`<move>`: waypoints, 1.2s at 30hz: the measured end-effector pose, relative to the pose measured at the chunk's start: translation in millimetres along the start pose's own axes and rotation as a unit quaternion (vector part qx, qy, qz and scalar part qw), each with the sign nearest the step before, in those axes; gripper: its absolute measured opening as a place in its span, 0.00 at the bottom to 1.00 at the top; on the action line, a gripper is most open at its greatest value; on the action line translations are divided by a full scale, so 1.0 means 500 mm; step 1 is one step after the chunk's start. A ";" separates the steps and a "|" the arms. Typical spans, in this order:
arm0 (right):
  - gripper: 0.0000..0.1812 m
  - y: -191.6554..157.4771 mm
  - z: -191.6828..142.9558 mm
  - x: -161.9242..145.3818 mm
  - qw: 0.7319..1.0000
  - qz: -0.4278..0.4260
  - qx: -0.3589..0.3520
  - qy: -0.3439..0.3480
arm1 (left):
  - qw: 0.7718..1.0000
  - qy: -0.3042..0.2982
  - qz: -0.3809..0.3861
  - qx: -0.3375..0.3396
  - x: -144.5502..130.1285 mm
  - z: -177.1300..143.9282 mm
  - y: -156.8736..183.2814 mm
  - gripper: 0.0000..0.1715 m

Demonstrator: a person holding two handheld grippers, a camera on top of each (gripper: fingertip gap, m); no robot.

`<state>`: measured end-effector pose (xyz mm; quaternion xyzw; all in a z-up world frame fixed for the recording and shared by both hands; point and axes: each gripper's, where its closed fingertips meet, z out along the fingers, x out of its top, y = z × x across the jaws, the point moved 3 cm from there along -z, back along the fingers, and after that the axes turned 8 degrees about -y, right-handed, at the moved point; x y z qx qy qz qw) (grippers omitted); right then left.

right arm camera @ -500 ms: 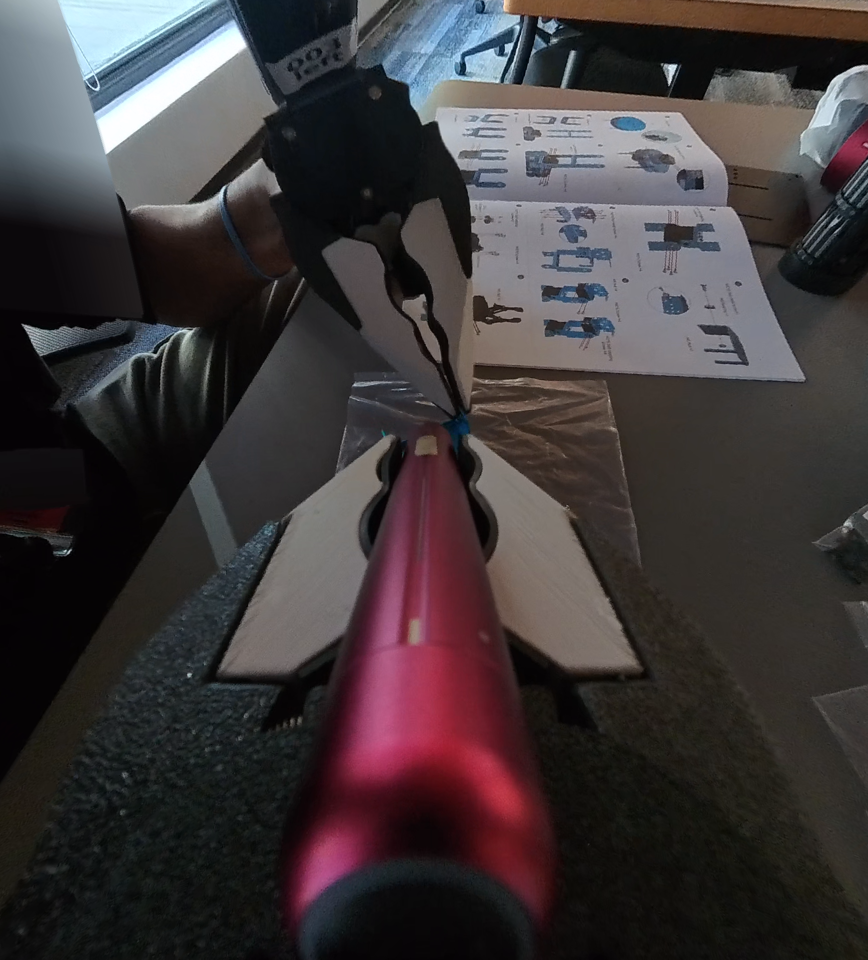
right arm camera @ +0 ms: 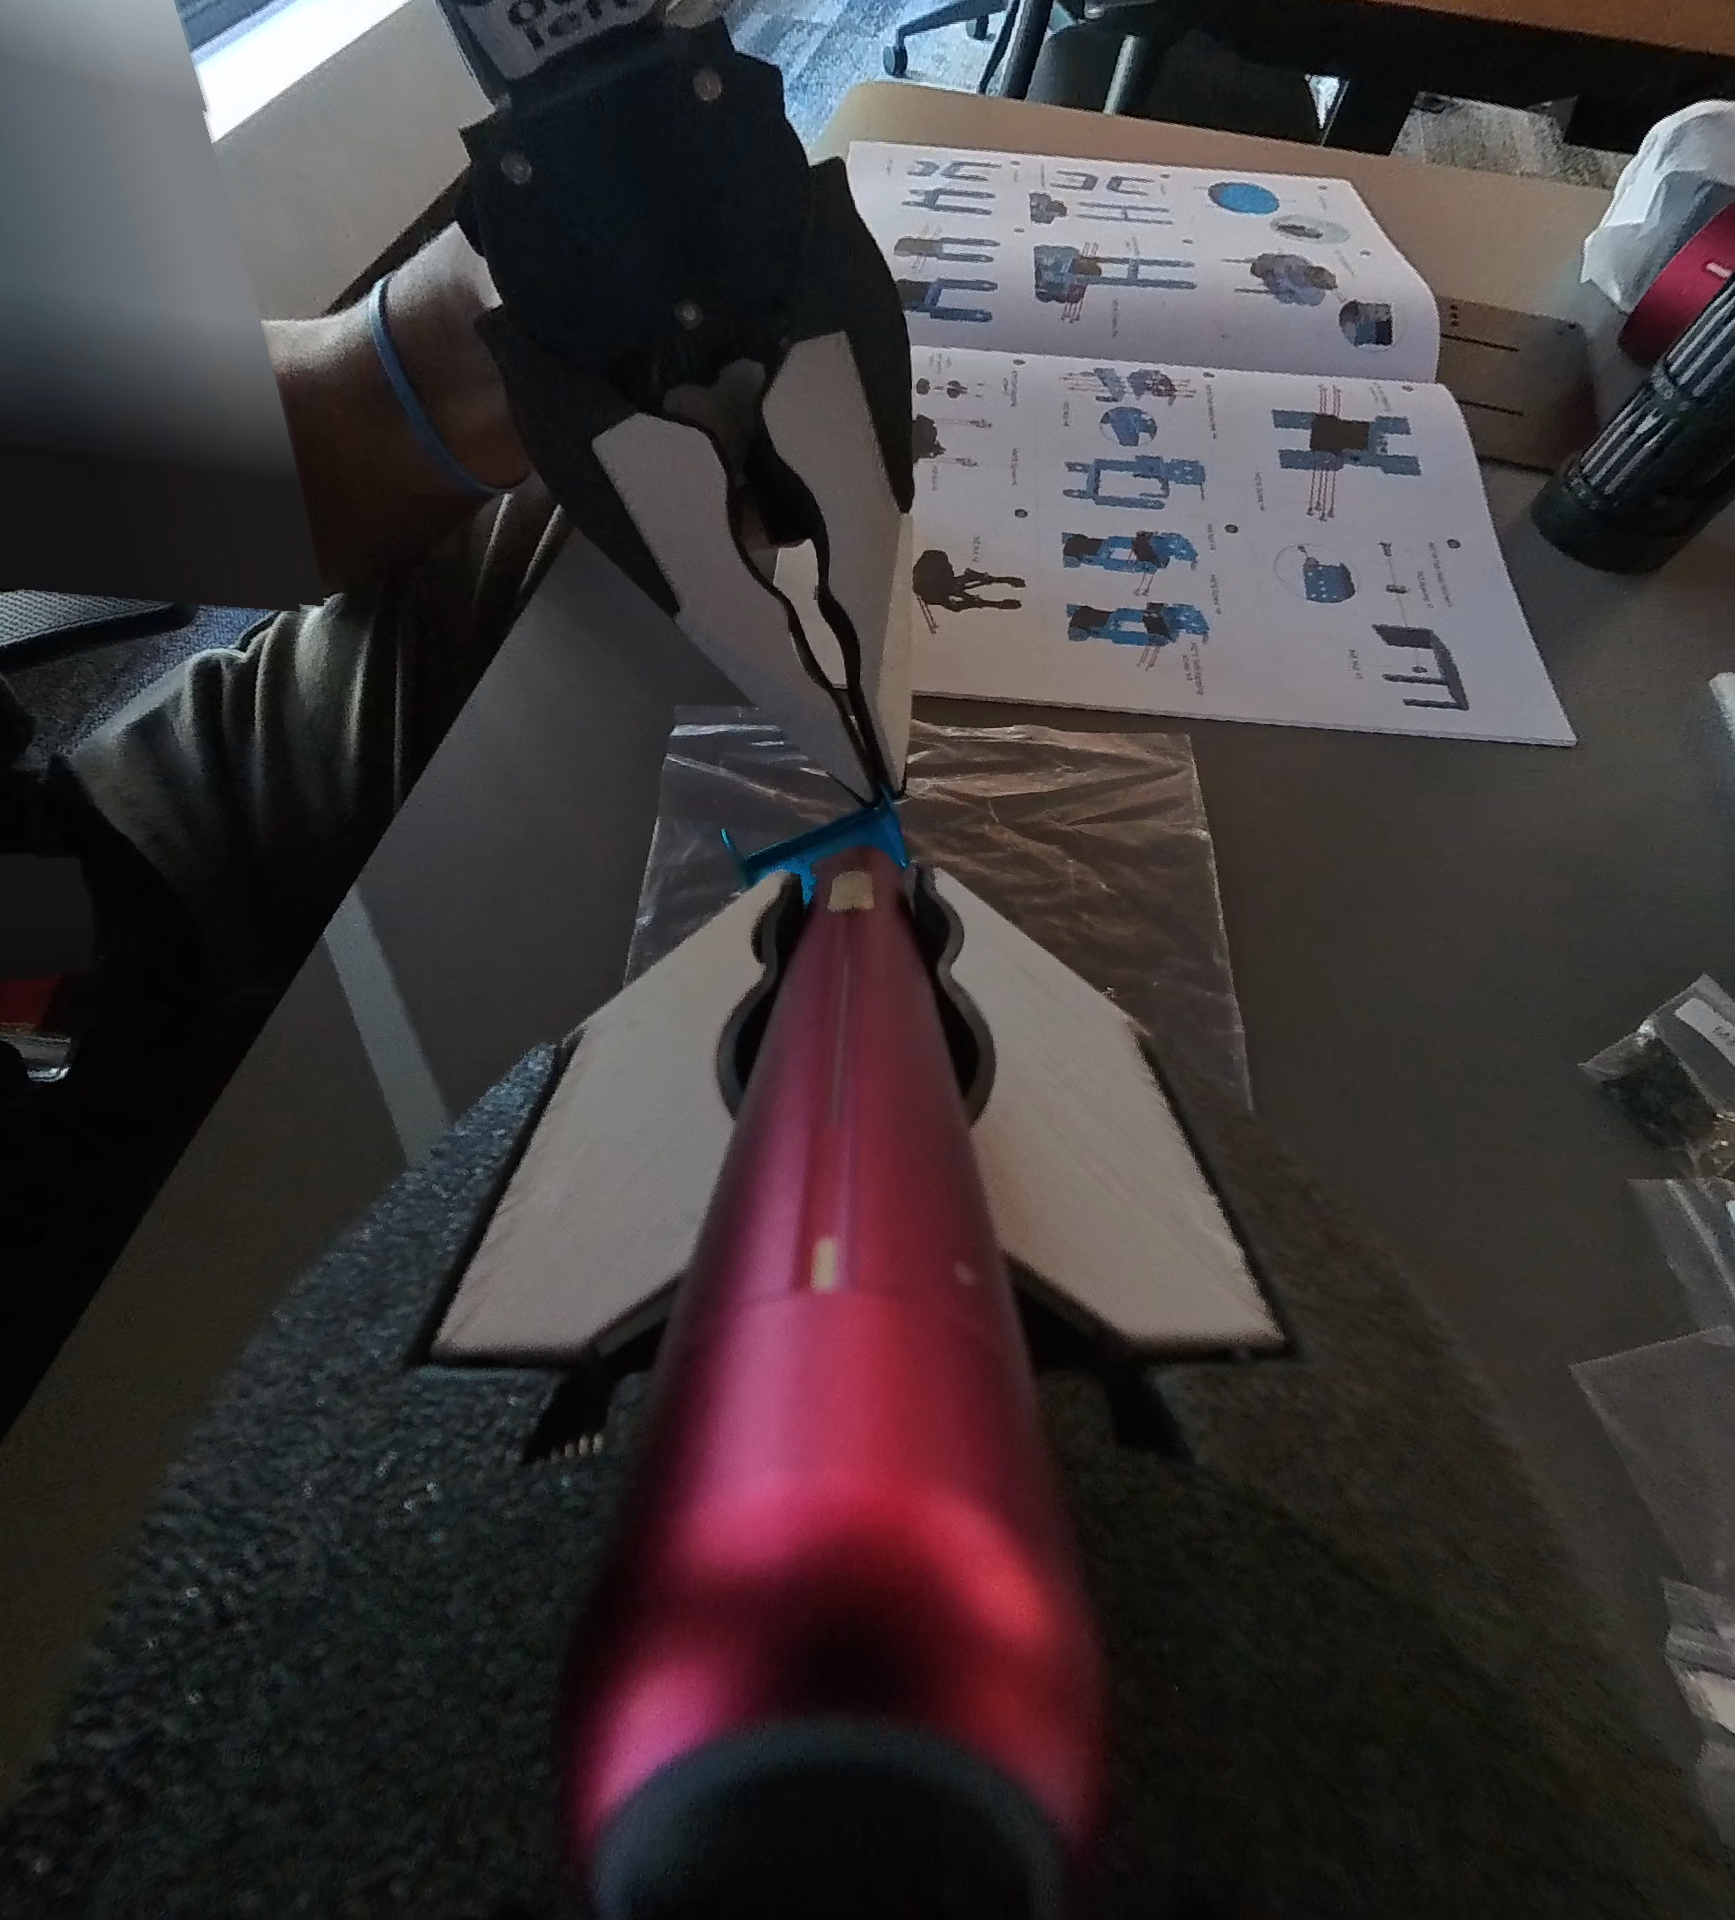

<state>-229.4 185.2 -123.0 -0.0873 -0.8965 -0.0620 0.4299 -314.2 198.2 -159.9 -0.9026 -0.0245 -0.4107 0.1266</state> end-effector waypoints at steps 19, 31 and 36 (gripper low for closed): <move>0.13 -0.019 0.008 0.005 0.996 -0.079 -0.041 -0.019 | 0.999 -0.029 -0.033 0.003 -0.015 0.010 -0.015 0.00; 0.13 -0.037 0.022 0.018 0.985 -0.139 -0.071 -0.075 | 0.999 -0.038 -0.021 0.007 -0.010 0.009 -0.007 0.00; 0.13 -0.038 0.020 0.019 0.984 -0.142 -0.076 -0.077 | 0.999 -0.043 -0.019 0.011 -0.012 0.008 -0.007 0.00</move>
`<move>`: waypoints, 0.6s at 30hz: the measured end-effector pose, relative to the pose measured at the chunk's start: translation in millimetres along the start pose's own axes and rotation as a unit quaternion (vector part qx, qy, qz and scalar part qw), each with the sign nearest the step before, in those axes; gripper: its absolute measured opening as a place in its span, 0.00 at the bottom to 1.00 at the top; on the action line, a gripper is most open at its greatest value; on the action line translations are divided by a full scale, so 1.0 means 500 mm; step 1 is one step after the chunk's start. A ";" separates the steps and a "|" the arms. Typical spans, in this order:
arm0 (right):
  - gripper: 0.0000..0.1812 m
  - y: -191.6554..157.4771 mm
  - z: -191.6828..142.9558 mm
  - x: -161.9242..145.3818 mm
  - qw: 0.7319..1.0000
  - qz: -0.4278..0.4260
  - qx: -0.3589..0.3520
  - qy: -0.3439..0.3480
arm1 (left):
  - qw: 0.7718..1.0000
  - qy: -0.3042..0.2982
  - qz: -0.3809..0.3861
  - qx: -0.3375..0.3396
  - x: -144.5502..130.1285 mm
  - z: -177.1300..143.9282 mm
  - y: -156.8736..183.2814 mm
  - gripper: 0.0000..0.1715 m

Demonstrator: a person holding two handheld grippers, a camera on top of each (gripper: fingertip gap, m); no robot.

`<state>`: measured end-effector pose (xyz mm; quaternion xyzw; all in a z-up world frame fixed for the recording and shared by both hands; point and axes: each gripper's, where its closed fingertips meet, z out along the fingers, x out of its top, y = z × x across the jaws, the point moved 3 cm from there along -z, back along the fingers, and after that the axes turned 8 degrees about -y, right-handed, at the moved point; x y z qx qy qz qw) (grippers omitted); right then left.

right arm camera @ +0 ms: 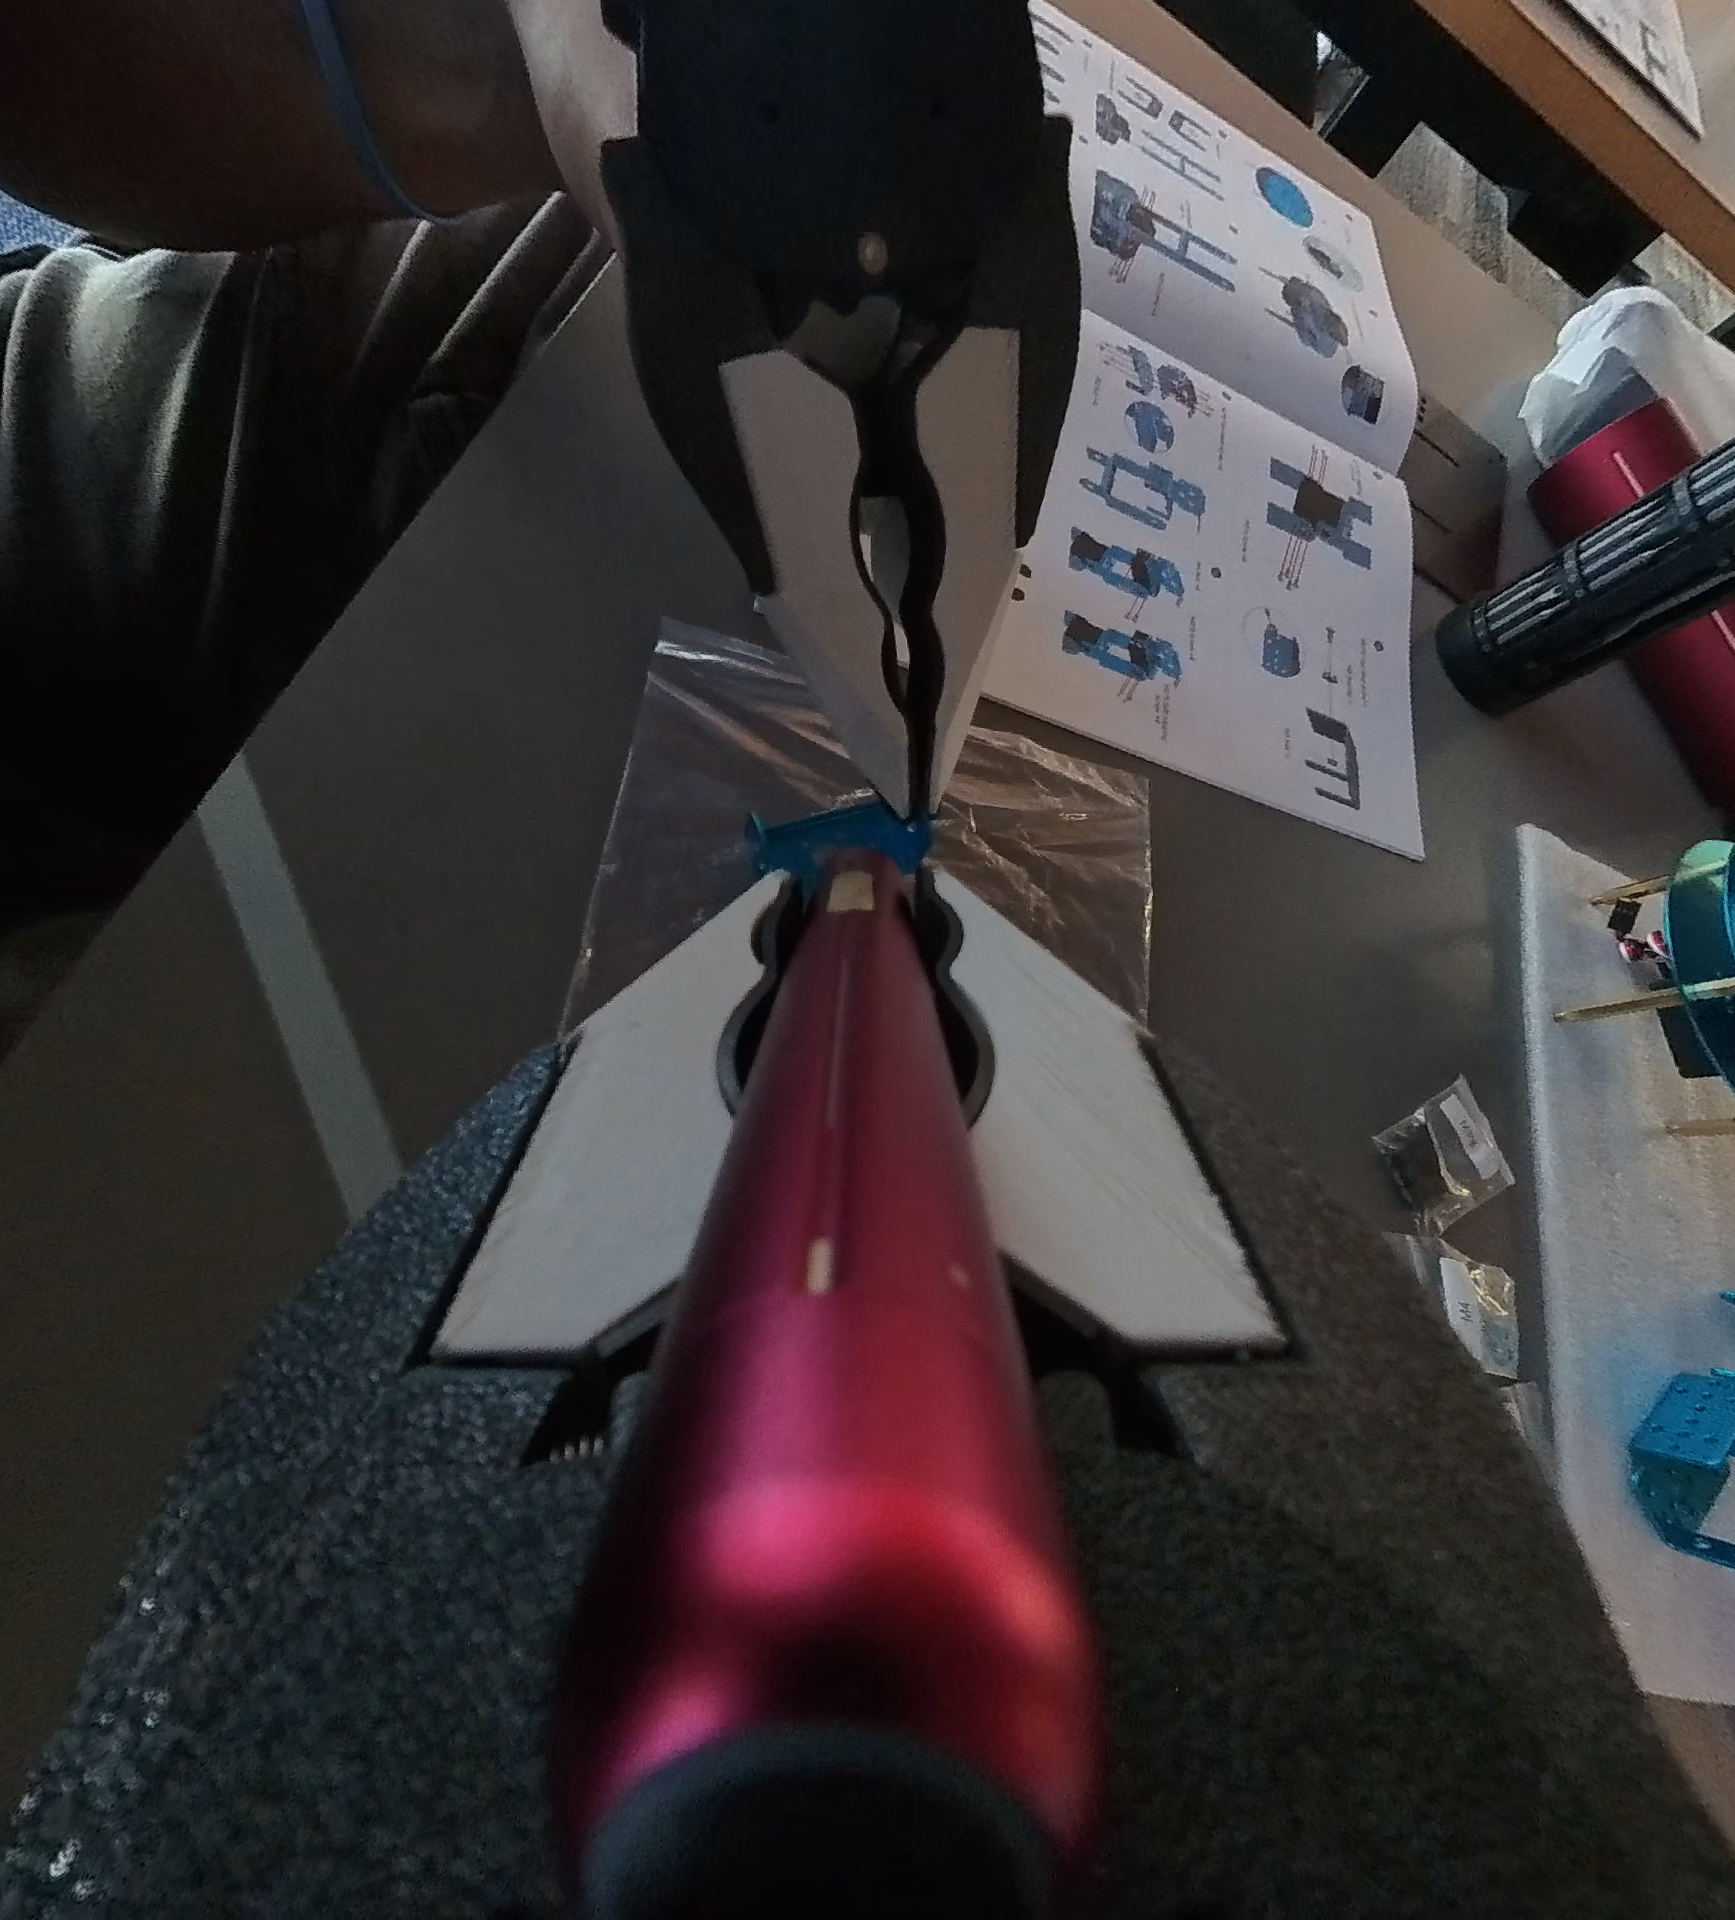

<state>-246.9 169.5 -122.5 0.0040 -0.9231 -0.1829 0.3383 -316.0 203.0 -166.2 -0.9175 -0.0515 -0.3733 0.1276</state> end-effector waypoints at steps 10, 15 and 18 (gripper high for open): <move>0.13 -0.004 0.003 0.000 1.000 -0.001 0.005 -0.004 | 1.000 -0.003 0.008 0.003 0.004 -0.001 0.002 0.00; 0.13 -0.005 0.003 -0.001 1.000 -0.003 0.004 -0.006 | 1.000 -0.004 0.013 0.003 0.005 0.000 0.005 0.00; 0.13 -0.005 0.003 -0.001 1.000 -0.004 0.002 -0.009 | 1.000 -0.009 0.017 0.008 0.003 0.001 0.003 0.00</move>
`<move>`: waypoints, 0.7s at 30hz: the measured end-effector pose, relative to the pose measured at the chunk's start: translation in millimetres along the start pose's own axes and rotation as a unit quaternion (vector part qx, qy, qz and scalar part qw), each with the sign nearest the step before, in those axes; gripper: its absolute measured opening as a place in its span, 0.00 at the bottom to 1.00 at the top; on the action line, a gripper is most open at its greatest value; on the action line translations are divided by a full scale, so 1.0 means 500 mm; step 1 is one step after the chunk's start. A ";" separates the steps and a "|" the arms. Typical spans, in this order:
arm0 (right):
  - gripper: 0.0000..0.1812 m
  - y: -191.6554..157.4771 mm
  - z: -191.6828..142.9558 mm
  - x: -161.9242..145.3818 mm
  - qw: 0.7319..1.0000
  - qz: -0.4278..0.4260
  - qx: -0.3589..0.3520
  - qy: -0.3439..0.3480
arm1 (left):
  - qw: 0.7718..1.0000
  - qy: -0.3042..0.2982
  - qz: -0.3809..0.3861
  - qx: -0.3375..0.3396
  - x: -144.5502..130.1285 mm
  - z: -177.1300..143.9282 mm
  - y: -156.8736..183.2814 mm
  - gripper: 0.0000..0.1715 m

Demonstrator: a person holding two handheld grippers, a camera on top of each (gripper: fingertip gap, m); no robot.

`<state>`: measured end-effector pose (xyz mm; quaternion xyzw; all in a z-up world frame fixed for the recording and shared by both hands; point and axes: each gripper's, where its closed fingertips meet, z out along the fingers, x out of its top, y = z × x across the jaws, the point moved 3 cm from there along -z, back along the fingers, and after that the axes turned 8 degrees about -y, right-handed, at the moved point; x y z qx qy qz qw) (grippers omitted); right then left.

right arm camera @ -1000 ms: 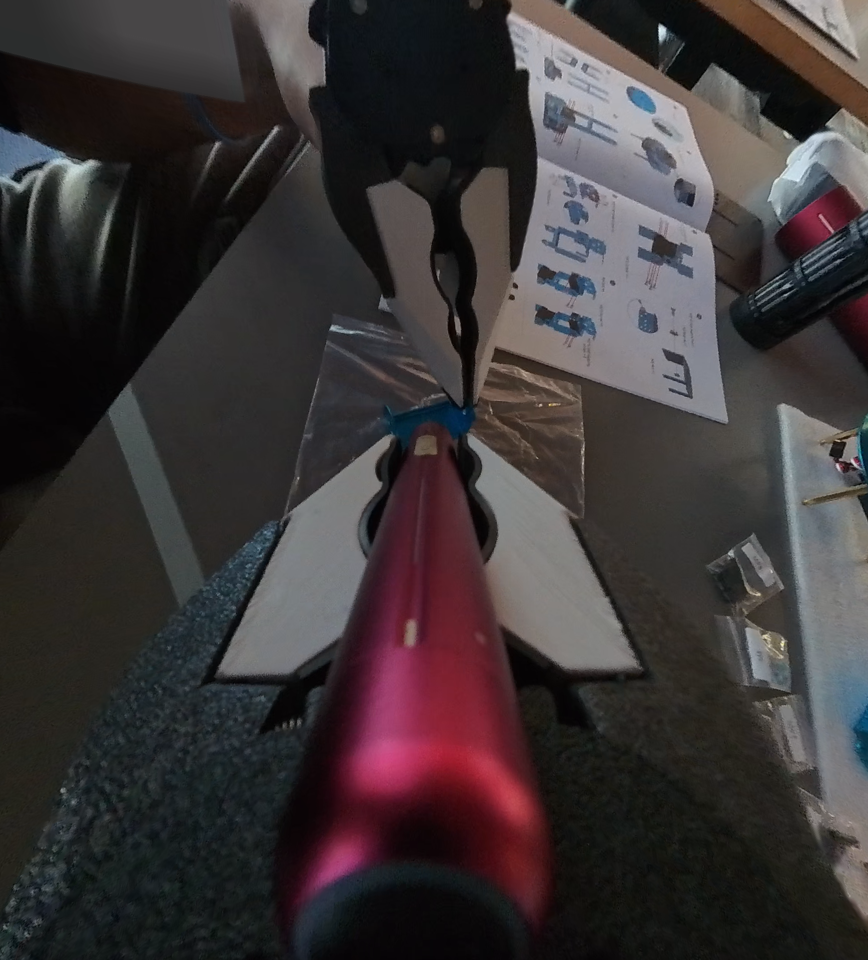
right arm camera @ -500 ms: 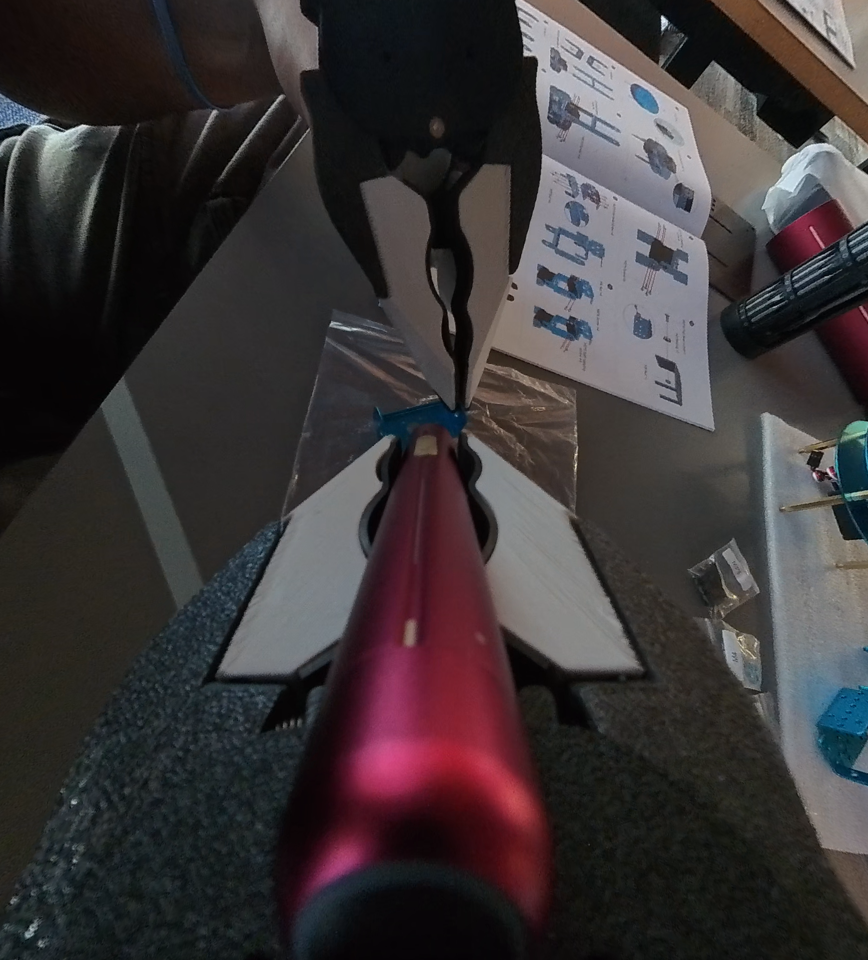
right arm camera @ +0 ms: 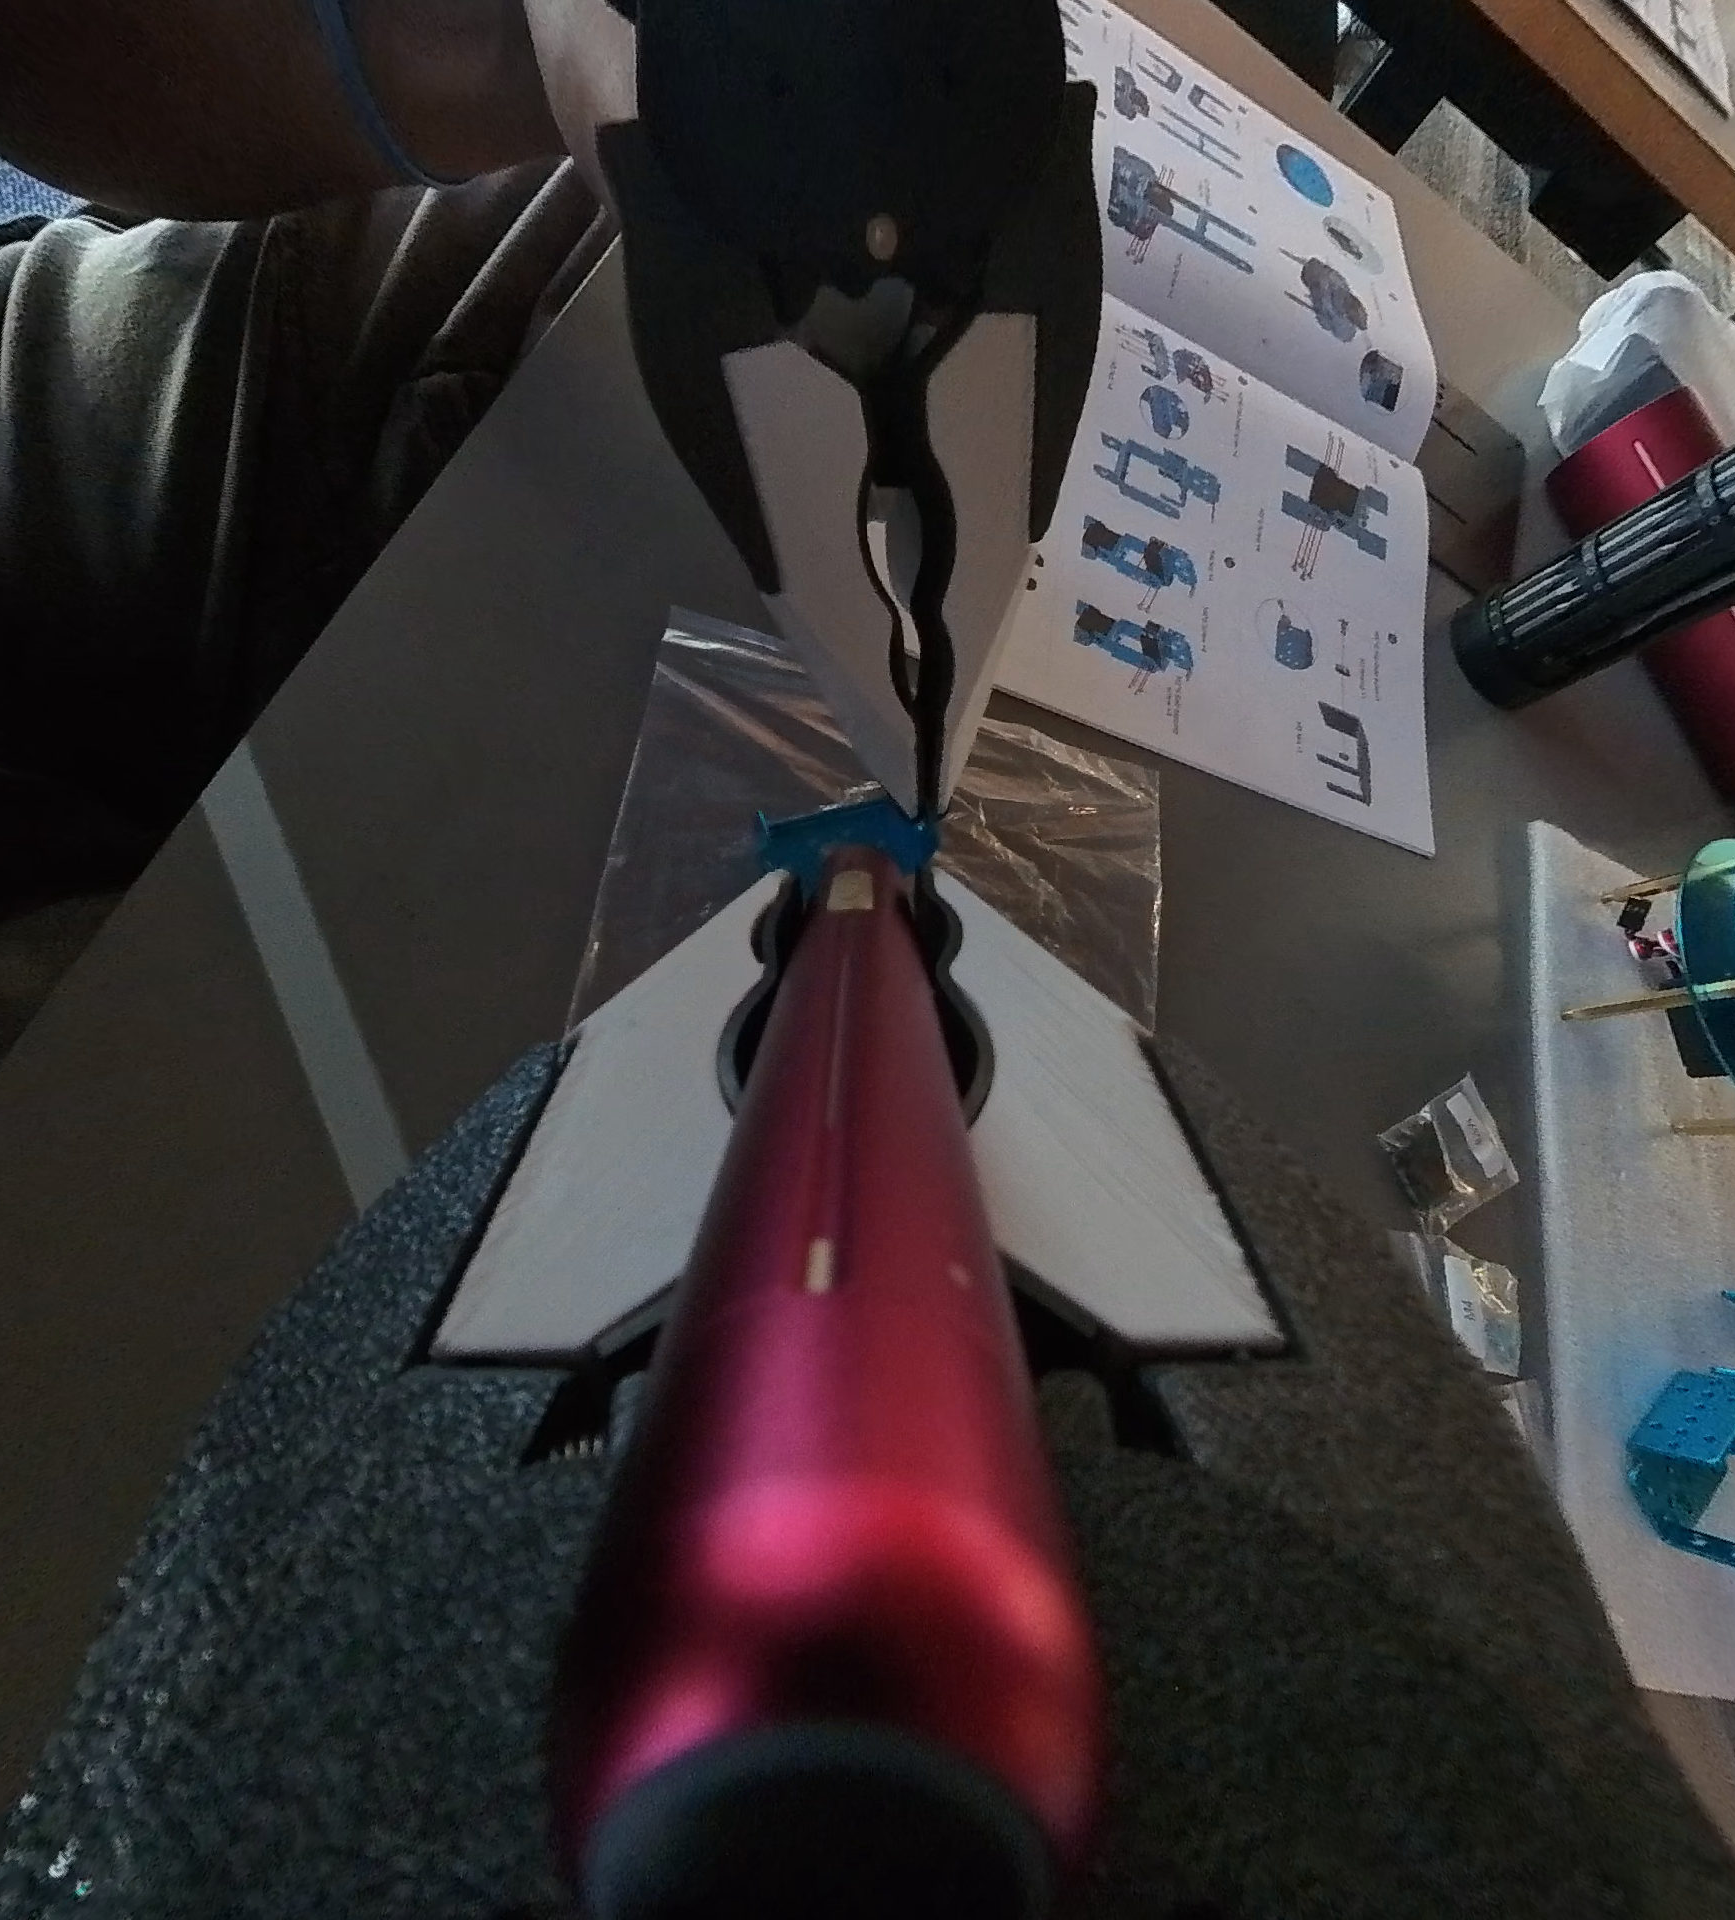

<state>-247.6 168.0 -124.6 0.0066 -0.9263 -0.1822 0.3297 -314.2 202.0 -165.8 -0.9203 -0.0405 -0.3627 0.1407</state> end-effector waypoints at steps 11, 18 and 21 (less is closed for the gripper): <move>0.13 -0.007 -0.002 0.003 1.000 -0.001 0.010 -0.004 | 1.000 -0.004 0.006 0.009 -0.001 -0.001 -0.003 0.00; 0.13 -0.010 -0.002 0.004 1.000 -0.004 0.013 -0.009 | 1.000 -0.007 0.009 0.013 -0.001 -0.001 -0.003 0.00; 0.13 -0.011 -0.001 0.003 1.000 -0.005 0.013 -0.012 | 1.000 -0.005 0.009 0.010 0.001 -0.002 -0.001 0.00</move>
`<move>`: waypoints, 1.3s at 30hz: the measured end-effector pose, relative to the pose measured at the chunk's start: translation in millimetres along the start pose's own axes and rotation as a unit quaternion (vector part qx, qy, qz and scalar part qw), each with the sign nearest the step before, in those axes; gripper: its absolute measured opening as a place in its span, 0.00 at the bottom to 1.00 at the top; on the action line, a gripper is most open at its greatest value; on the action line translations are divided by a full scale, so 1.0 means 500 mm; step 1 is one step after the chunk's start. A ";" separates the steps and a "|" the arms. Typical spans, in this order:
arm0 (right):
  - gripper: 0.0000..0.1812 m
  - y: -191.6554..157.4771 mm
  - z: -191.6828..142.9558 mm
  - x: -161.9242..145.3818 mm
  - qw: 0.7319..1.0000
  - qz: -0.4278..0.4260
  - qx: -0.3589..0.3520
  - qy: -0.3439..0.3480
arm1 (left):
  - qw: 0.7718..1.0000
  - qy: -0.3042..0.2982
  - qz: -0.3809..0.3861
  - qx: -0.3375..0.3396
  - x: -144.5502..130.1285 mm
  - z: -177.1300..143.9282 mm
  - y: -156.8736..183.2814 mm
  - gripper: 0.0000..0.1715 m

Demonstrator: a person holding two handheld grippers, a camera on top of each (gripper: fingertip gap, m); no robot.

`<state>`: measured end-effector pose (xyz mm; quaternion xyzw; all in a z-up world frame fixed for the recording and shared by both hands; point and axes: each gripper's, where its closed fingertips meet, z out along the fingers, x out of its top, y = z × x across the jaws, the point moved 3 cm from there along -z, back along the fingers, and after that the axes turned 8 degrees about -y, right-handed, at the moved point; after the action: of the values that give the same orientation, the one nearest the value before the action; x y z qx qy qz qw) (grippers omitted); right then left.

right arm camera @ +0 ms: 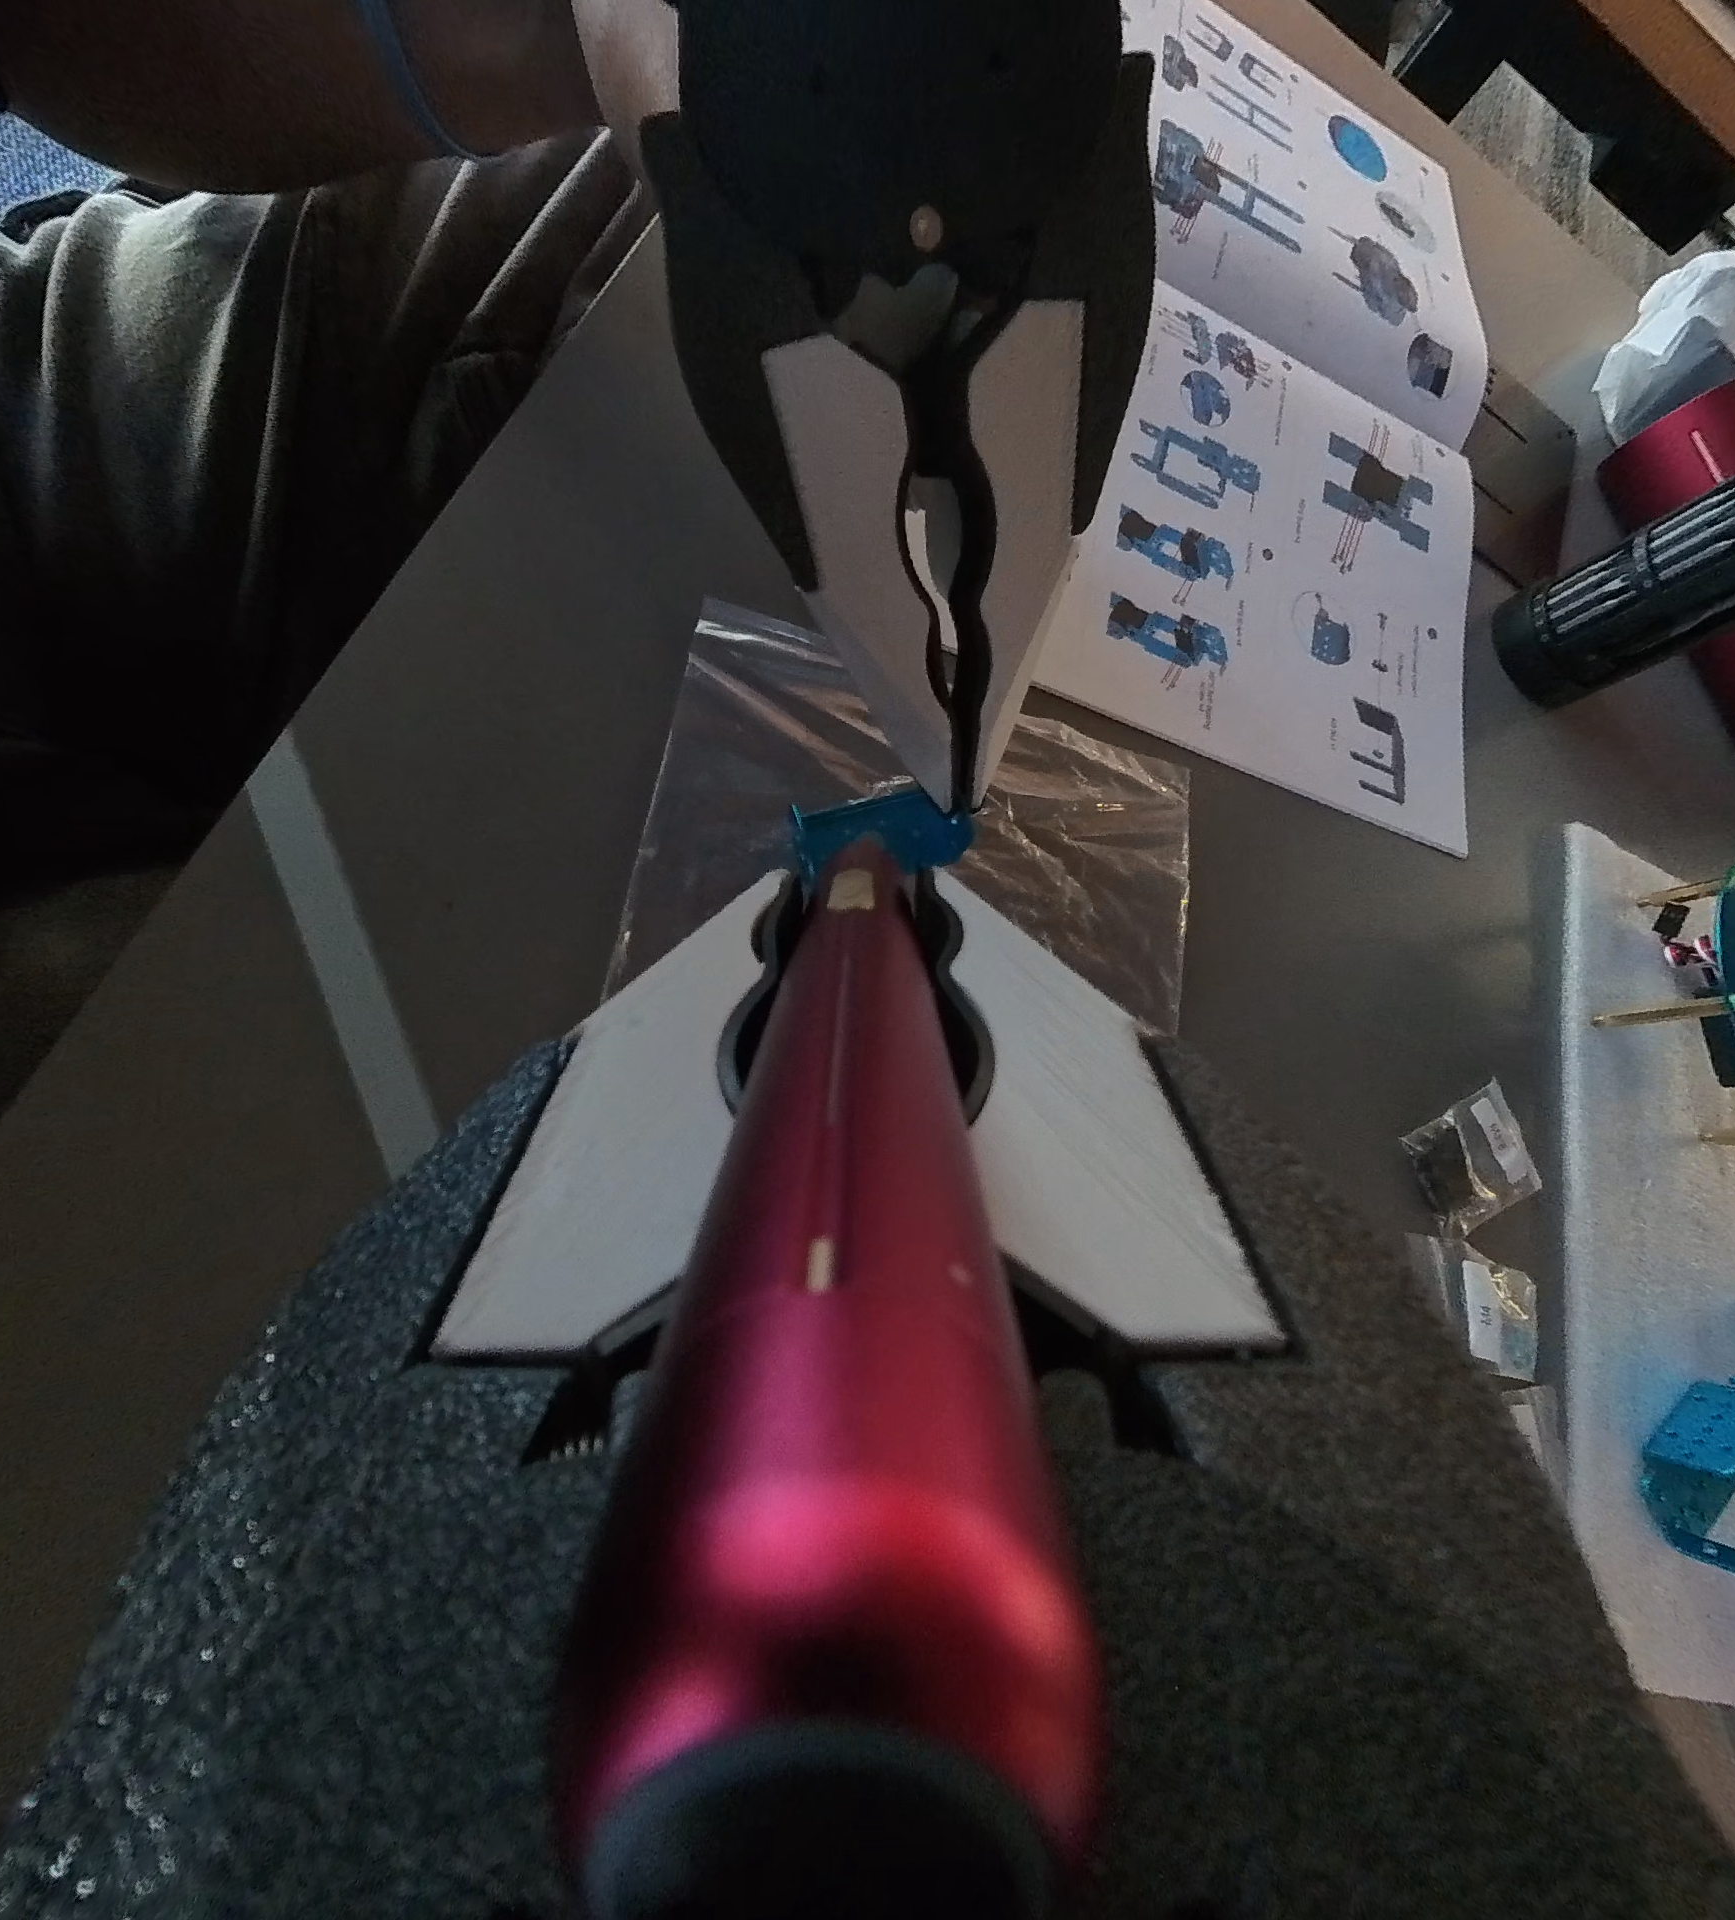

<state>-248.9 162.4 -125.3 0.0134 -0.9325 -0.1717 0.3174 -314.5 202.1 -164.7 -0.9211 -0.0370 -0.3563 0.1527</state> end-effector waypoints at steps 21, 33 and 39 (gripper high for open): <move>0.13 0.000 0.002 0.002 1.000 -0.004 -0.013 -0.011 | 1.000 -0.013 0.018 0.015 -0.002 0.000 0.001 0.00; 0.12 0.118 -0.023 -0.035 0.895 0.396 0.115 0.170 | 0.977 0.083 0.057 0.189 0.025 -0.048 -0.055 0.00; 0.13 0.084 -0.048 -0.023 0.948 0.270 -0.010 0.170 | 0.975 0.114 -0.001 0.192 0.033 -0.046 -0.061 0.00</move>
<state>-222.1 196.0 -100.5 -0.2128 -0.8318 -0.0840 0.5058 -322.7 223.4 -129.7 -0.8279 -0.0882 -0.4456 0.3291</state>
